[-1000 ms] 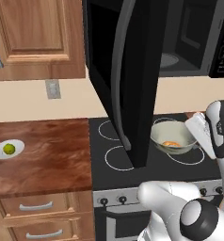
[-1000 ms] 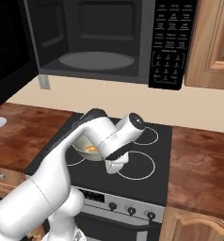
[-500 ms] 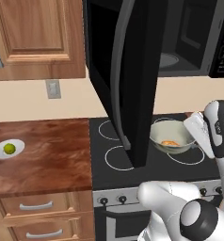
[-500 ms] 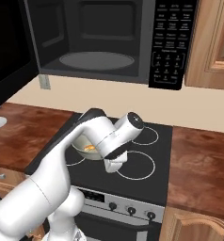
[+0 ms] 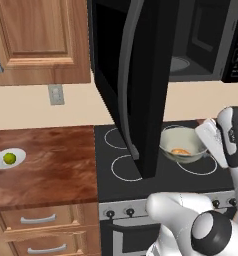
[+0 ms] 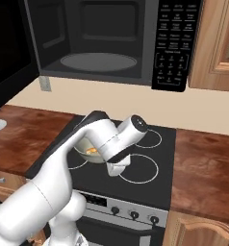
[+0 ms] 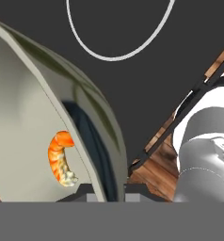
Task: Remove the pear from the bowl and place it on the small plate. Then place the bowl with only the shrimp in the microwave, close the door, and press the start button to microwave the shrimp.
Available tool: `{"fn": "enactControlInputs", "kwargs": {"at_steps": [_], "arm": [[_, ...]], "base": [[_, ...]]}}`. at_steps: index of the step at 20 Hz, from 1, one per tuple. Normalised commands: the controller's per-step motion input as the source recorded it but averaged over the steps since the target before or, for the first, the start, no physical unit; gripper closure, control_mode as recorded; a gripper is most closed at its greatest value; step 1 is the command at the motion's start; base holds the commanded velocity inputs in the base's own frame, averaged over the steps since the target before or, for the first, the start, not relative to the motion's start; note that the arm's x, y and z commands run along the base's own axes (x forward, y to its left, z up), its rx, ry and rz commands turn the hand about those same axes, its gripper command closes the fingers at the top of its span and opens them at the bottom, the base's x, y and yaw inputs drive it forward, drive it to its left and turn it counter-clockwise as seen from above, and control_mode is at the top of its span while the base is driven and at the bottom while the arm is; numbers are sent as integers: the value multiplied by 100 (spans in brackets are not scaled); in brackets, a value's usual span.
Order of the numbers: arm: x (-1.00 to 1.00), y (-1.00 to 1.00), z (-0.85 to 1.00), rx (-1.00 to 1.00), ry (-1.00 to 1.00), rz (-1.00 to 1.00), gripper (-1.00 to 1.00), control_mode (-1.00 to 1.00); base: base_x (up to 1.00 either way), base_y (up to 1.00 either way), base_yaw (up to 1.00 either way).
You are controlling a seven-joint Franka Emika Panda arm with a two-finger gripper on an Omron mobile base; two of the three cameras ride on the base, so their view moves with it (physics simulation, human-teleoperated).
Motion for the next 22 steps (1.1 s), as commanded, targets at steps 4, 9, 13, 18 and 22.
{"fn": "enactControlInputs", "kwargs": {"at_steps": [4, 9, 13, 18, 22], "arm": [[40, -32, 7, 20, -5, 2, 100, -100], [17, -4, 48, 16, -14, 2, 100, -100], [5, 0, 59, 12, -28, 2, 100, -100], [1, 1, 70, 9, -36, 1, 100, -100], [2, 0, 73, 1, -38, 0, 100, -100]], "base": [[0, 0, 0], [0, 0, 0], [0, 0, 0], [0, 0, 0], [0, 0, 0]]}}
